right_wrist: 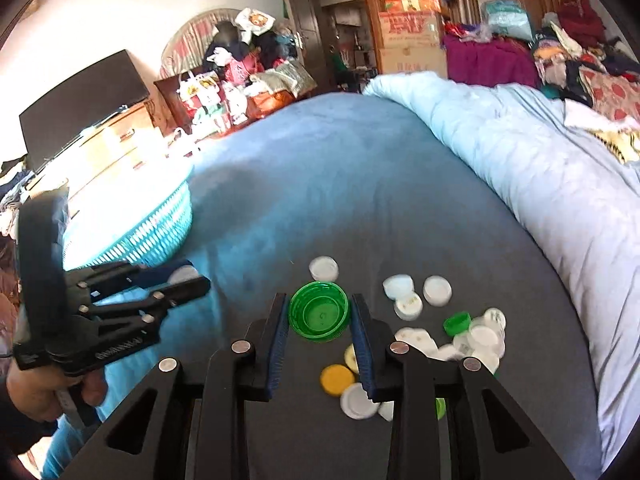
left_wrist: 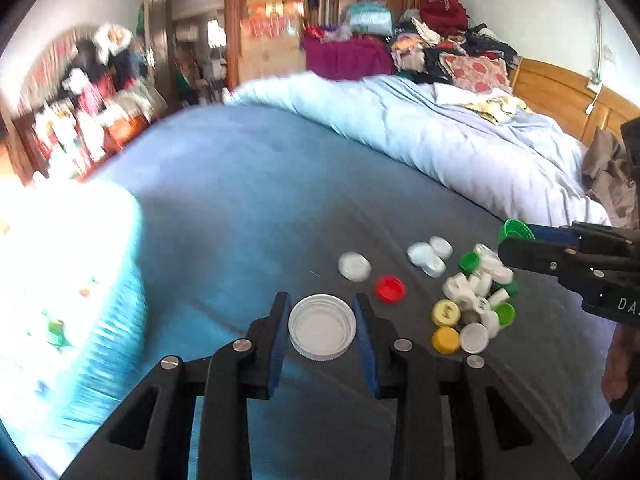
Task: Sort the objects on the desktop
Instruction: 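Grasp a white cap with the left tool while the right grasps a green cap, then carry the white and green caps over to the light-blue basket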
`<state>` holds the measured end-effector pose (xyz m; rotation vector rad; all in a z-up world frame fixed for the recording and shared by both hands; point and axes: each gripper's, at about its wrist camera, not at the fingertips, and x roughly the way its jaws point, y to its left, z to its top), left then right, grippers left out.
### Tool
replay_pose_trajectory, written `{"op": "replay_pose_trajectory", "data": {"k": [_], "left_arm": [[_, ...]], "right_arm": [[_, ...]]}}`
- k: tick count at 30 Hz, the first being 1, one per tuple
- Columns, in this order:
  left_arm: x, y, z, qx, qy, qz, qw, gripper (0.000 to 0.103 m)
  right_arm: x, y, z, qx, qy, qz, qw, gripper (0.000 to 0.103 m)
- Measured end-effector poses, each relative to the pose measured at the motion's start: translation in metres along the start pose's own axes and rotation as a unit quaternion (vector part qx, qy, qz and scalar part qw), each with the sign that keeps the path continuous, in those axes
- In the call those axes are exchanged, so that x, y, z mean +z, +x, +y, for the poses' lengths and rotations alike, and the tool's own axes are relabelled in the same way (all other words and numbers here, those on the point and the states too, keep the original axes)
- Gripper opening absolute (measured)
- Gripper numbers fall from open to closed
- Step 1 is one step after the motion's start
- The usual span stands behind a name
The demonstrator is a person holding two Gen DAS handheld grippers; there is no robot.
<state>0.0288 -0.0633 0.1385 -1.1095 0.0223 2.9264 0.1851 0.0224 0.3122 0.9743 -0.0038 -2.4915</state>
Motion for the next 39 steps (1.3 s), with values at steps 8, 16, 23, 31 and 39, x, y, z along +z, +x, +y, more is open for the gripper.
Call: {"op": "replay_pose_trajectory", "data": {"k": [8,16,23,31,39], "left_arm": [[0.026,-0.056,0.064,0.068,-0.020,-0.013,0.9974,0.033],[0.032,-0.091,0.135,0.106,-0.053,-0.025,0.9926,0.033],[0.038,-0.112,0.199,0.134,-0.080,-0.035,0.9870,0.033],[0.038,-0.122,0.249,0.152,-0.100,-0.033,0.9827,0.033],[0.029,-0.128,0.279,0.156,-0.119,-0.029,0.9801,0.033]], "right_arm": [[0.056,-0.015,0.060,0.014,-0.032,-0.043,0.998,0.033],[0.087,-0.008,0.115,0.037,-0.053,-0.051,0.997,0.033],[0.115,0.005,0.162,0.054,-0.074,-0.054,0.994,0.033],[0.143,0.024,0.218,0.074,-0.112,-0.049,0.990,0.033],[0.158,0.045,0.260,0.090,-0.141,-0.031,0.986,0.033]]}}
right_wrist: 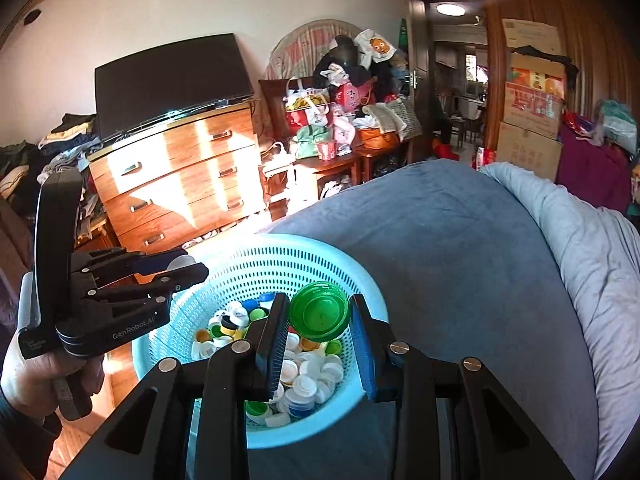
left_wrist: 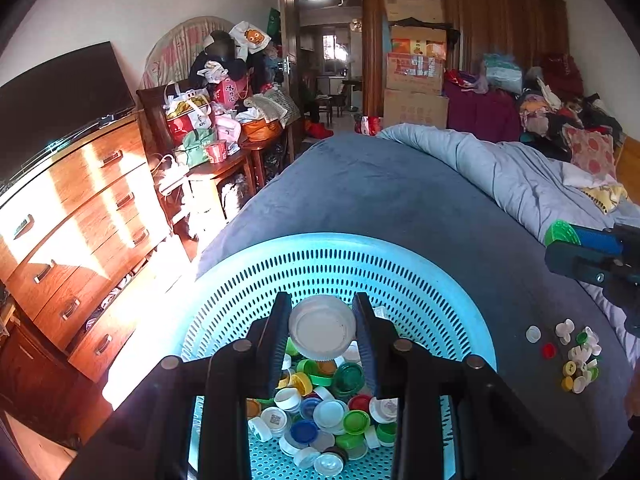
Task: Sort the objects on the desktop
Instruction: 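Carry the white and green caps over to the light-blue basket, then open both tools above the basket to drop the caps in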
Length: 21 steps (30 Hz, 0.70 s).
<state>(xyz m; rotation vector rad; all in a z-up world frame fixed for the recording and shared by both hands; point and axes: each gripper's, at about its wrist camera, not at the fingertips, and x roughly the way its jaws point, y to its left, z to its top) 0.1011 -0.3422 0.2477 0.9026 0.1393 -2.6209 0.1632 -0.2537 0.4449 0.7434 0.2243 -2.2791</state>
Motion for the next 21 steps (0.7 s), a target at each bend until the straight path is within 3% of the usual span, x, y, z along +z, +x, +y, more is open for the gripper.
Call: {"op": "replay_pose_trajectory", "data": {"k": [21], "left_arm": [[-0.004,0.004,0.006,-0.001,-0.005,0.006,1.0000,0.033]], "right_arm": [[-0.001,0.029,0.020,0.015,-0.016,0.021,1.000,0.033]]}}
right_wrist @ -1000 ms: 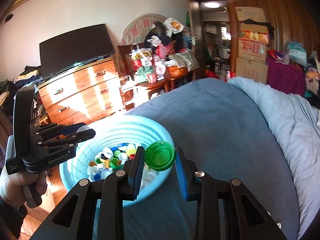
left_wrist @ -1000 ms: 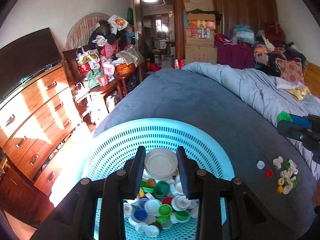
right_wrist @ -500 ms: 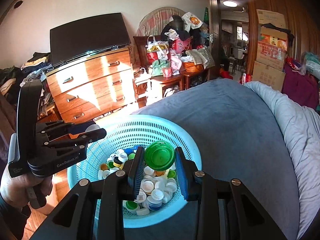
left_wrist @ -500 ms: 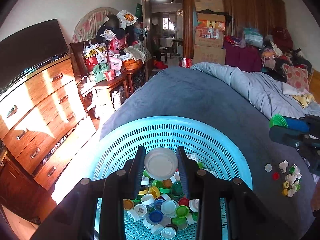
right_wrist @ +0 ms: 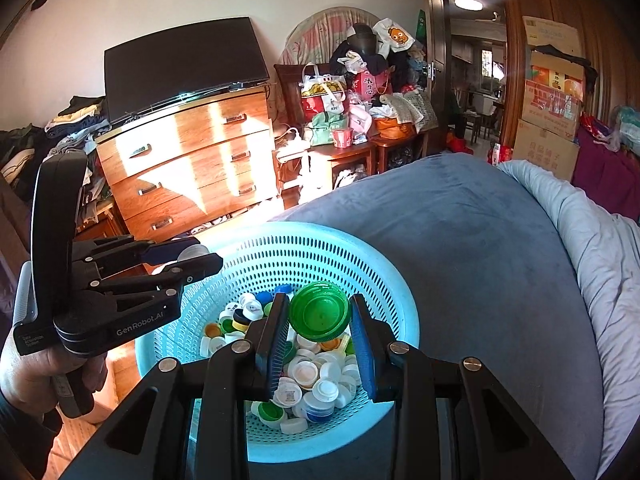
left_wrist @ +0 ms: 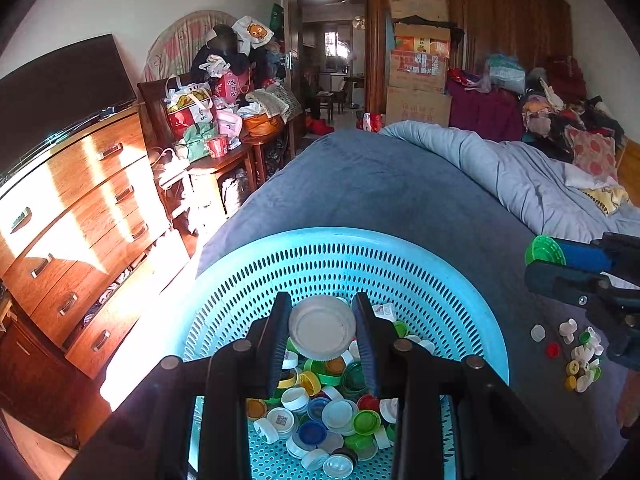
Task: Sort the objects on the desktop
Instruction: 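Open both tools above the basket to drop the caps in, then move both open tools back to the cap pile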
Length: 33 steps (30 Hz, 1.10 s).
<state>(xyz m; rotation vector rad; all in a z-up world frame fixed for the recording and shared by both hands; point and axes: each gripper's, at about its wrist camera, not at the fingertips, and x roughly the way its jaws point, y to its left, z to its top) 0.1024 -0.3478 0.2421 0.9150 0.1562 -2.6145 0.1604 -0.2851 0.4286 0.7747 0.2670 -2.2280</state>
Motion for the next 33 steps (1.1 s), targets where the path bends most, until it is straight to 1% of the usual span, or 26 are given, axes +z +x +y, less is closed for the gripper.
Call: {"op": "replay_pose_trajectory", "data": {"k": [11,12,13,14,15,16,17,20,23,25,27,28,29,31,33], "left_arm": [[0.003,0.000,-0.003,0.004,0.005,-0.004,1.0000,0.033],[0.003,0.000,-0.004,0.007,0.006,-0.005,0.9999,0.042],[0.003,0.001,-0.004,0.009,0.005,-0.005,0.9999,0.062],[0.003,0.000,-0.004,0.014,0.005,-0.006,0.9999,0.071],[0.003,-0.001,-0.004,0.020,0.005,-0.011,0.9997,0.076],[0.003,-0.002,-0.005,0.022,0.008,-0.014,0.9996,0.076],[0.004,-0.003,-0.006,0.021,0.010,-0.013,0.9996,0.076],[0.006,-0.005,-0.010,0.017,0.010,-0.015,0.9997,0.076],[0.008,-0.010,-0.022,0.008,0.014,-0.017,0.9997,0.076],[0.010,-0.013,-0.035,-0.010,0.022,-0.018,0.9995,0.076],[0.008,-0.020,-0.059,-0.048,0.036,-0.023,0.9979,0.076],[0.006,-0.023,-0.073,-0.065,0.049,-0.024,0.9964,0.076],[0.001,-0.026,-0.094,-0.086,0.067,-0.025,0.9937,0.076],[-0.015,-0.030,-0.141,-0.135,0.105,-0.023,0.9849,0.076],[-0.034,-0.028,-0.186,-0.178,0.134,-0.012,0.9748,0.076]], "right_arm": [[-0.001,0.002,0.002,0.001,-0.003,-0.004,1.000,0.034],[0.000,0.002,0.002,0.001,-0.002,-0.004,1.000,0.034],[0.000,0.001,0.003,-0.006,-0.007,-0.005,1.000,0.039],[0.001,0.001,0.004,-0.023,-0.014,-0.009,1.000,0.071],[0.001,-0.002,0.004,-0.032,-0.016,-0.017,0.999,0.088],[0.001,-0.008,0.004,-0.029,-0.015,-0.031,0.999,0.095],[0.001,-0.011,0.003,-0.026,-0.013,-0.039,0.999,0.094],[0.000,-0.017,-0.005,-0.021,0.000,-0.040,0.999,0.094],[-0.005,-0.022,-0.016,-0.019,0.016,-0.038,0.999,0.094],[-0.012,-0.029,-0.021,-0.023,0.020,-0.039,0.999,0.094],[-0.026,-0.043,-0.030,-0.029,0.024,-0.046,0.998,0.094],[-0.039,-0.052,-0.035,-0.034,0.027,-0.050,0.998,0.095],[-0.057,-0.060,-0.041,-0.042,0.031,-0.052,0.997,0.095],[-0.101,-0.077,-0.055,-0.067,0.044,-0.044,0.996,0.095],[-0.156,-0.096,-0.075,-0.091,0.074,-0.026,0.993,0.095]]}}
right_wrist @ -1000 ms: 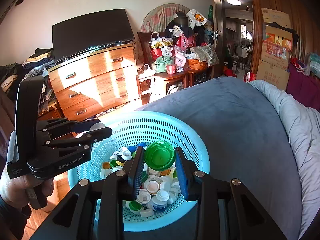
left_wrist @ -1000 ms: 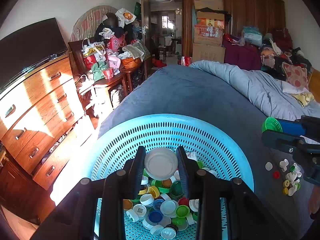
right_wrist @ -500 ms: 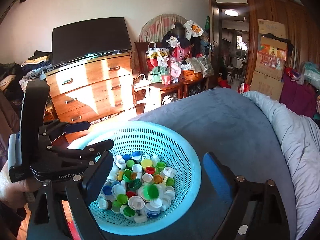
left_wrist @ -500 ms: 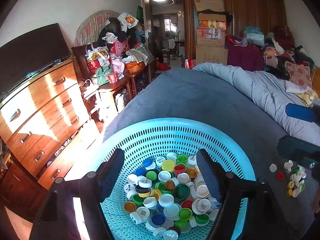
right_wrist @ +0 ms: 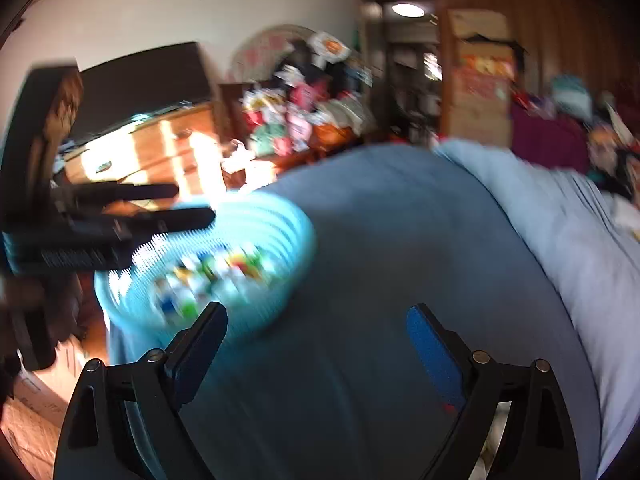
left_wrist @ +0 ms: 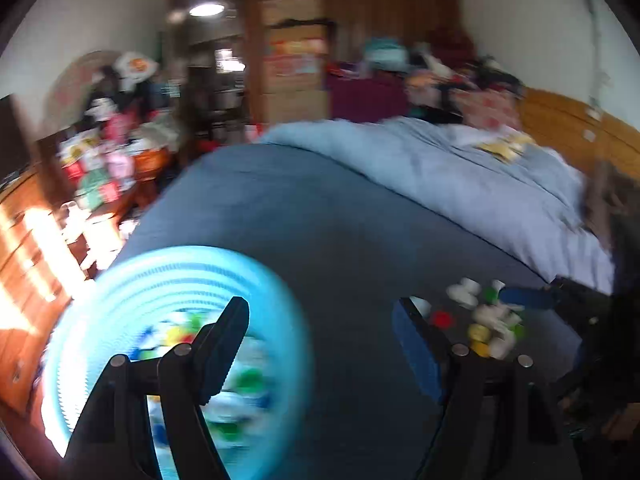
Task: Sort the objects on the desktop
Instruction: 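Move both open tools back to the cap pile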
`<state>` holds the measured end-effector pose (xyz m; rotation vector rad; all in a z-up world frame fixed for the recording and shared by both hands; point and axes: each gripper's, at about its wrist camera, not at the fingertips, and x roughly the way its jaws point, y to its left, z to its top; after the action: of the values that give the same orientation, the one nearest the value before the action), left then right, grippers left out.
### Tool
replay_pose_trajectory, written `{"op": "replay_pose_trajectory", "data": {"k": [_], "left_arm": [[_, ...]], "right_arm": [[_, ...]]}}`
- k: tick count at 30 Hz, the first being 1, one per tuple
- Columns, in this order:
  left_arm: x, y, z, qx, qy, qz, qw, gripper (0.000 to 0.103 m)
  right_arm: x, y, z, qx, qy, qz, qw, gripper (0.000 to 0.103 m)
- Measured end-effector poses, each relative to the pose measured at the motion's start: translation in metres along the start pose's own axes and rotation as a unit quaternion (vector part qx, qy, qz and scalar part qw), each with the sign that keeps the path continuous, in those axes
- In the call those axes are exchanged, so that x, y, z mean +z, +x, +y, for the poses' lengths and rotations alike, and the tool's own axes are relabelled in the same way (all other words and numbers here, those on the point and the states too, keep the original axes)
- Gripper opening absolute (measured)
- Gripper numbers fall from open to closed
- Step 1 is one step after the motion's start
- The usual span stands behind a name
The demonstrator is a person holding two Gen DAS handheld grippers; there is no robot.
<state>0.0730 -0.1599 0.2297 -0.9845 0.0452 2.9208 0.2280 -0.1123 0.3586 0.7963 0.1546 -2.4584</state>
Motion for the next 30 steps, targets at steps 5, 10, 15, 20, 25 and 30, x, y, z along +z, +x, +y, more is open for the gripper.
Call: {"op": "replay_pose_trajectory", "data": {"k": [5,10,15,20,25,30], "left_arm": [[-0.038,0.093,-0.074,-0.092,-0.005,0.080,0.9925,0.076],[-0.044,0.179,-0.091,-0.076,-0.046,0.115,0.9894,0.076],[-0.031,0.243,-0.102,-0.036,-0.051,0.133,0.9892,0.076],[-0.027,0.281,-0.122,-0.021,-0.026,0.151,0.9880,0.076],[-0.031,0.292,-0.121,0.007,-0.014,0.155,0.9878,0.032],[-0.040,0.256,-0.108,0.019,-0.027,0.129,0.9911,0.032]], "right_arm": [[-0.134,-0.038,-0.082,-0.072,0.087,0.094,0.989,0.095],[-0.224,-0.087,-0.138,-0.112,0.177,0.125,0.970,0.095],[-0.248,-0.108,-0.169,-0.121,0.212,0.115,0.963,0.095],[-0.253,-0.105,-0.174,-0.110,0.201,0.105,0.968,0.095],[-0.252,-0.104,-0.179,-0.100,0.210,0.094,0.968,0.094],[-0.232,-0.105,-0.182,-0.091,0.208,0.069,0.971,0.070]]}}
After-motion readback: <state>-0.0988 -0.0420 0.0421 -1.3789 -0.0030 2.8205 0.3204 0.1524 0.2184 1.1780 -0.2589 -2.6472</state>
